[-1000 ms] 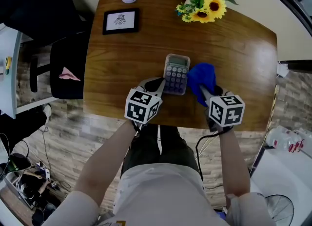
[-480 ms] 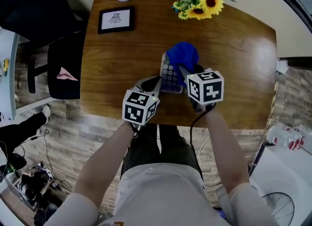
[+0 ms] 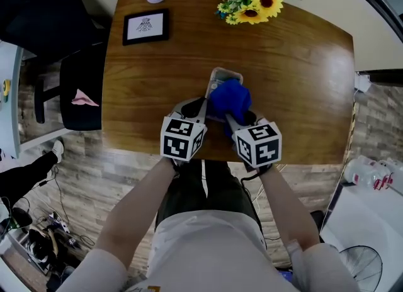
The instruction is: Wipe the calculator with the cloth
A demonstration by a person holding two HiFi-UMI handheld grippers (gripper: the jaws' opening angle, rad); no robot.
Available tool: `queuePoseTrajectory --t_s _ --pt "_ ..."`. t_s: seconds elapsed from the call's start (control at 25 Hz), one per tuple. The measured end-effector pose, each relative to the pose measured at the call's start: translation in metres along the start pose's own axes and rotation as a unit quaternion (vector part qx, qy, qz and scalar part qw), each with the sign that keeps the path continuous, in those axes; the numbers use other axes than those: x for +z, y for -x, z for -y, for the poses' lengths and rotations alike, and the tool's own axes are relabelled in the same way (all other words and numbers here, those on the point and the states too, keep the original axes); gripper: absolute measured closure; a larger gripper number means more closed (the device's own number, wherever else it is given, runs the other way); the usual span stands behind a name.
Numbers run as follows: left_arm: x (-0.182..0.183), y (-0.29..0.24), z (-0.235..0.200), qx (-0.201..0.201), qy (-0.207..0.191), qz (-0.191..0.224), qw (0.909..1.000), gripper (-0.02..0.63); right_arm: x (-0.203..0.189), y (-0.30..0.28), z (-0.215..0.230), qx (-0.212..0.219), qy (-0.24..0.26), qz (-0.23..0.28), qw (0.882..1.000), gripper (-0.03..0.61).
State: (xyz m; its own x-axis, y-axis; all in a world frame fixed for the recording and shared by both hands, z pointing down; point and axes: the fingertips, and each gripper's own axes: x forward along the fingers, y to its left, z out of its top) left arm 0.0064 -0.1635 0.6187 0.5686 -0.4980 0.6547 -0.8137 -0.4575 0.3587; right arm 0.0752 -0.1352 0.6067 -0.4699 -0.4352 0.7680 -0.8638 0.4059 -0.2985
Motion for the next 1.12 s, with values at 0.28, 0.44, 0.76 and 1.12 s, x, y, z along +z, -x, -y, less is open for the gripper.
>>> queuePoseTrajectory --t_s 0.28,0.44,0.76,1.12 --pt "0.000 -0.001 0.000 -0.001 -0.006 0.000 1.0000 0.612 -0.032 0.010 -0.026 0.042 0.015 -0.048 0.998 0.479" --pt "0.000 -0.001 0.000 -0.001 -0.008 0.000 1.0000 0.611 -0.039 0.018 -0.029 0.079 -0.036 -0.063 0.994 0.479" --pt "0.001 -0.001 0.001 -0.002 -0.013 0.001 0.9999 0.612 0.054 0.036 0.033 -0.007 -0.059 0.075 0.995 0.480" --pt "0.001 -0.002 0.001 -0.005 -0.016 0.001 0.9999 0.612 0.089 -0.021 0.042 -0.033 -0.049 0.080 0.995 0.479"
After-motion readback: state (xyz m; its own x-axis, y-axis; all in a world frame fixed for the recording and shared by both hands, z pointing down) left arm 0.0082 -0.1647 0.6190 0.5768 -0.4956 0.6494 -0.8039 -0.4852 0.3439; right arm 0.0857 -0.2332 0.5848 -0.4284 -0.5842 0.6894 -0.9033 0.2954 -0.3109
